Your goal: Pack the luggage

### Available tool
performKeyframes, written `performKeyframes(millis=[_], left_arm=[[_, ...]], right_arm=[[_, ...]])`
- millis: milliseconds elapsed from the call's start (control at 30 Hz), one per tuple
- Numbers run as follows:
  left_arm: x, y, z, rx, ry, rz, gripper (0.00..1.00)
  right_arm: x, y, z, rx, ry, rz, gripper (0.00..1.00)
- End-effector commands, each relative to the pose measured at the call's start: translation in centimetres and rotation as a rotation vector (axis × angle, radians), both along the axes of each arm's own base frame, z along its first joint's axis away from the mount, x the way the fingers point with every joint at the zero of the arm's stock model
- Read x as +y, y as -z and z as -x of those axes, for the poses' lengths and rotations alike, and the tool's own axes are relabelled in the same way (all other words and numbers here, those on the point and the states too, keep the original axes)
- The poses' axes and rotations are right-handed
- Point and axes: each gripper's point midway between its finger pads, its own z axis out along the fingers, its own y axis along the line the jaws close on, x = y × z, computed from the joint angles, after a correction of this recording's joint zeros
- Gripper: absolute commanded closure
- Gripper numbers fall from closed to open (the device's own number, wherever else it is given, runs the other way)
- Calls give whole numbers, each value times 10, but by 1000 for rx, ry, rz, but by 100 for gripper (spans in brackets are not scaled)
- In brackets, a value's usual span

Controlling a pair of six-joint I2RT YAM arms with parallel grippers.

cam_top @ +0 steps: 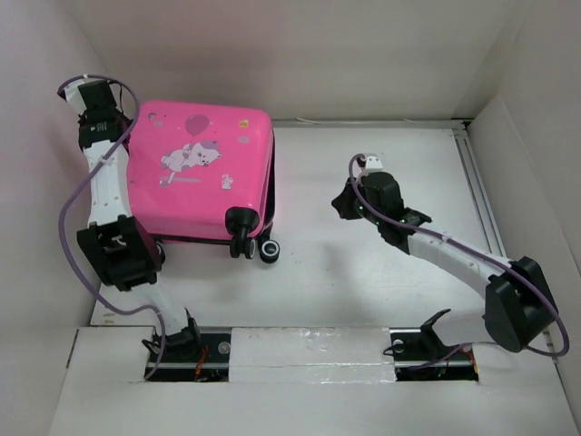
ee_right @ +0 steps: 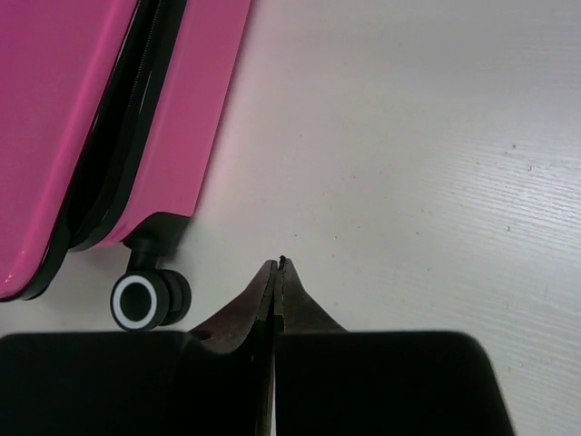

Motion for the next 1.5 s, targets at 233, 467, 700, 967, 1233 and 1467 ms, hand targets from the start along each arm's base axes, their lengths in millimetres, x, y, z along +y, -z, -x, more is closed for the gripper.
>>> performKeyframes(millis=[233,467,700,967,1233,1467], left_arm=[[67,40,-6,256,-181,-167,85],[5,174,-28,514,134,22,89],[-151,194,-21,449,476,177,91],[-238,158,46,242,648,310,89],[-242,94,78,19,616,314,78],[-224,108,93,-31,457,311,71]], right_arm=[[34,-13,-18,-73,-39,-44,100],[34,-16,-31,-84,6,-42,100],[1,-25,-57,-102,112,-51,100],[-28,-3,-73,-43,151,-49,100],[-66,26,-70,24,247,-36,100],[-64,14,-74,14,198,-69,100]])
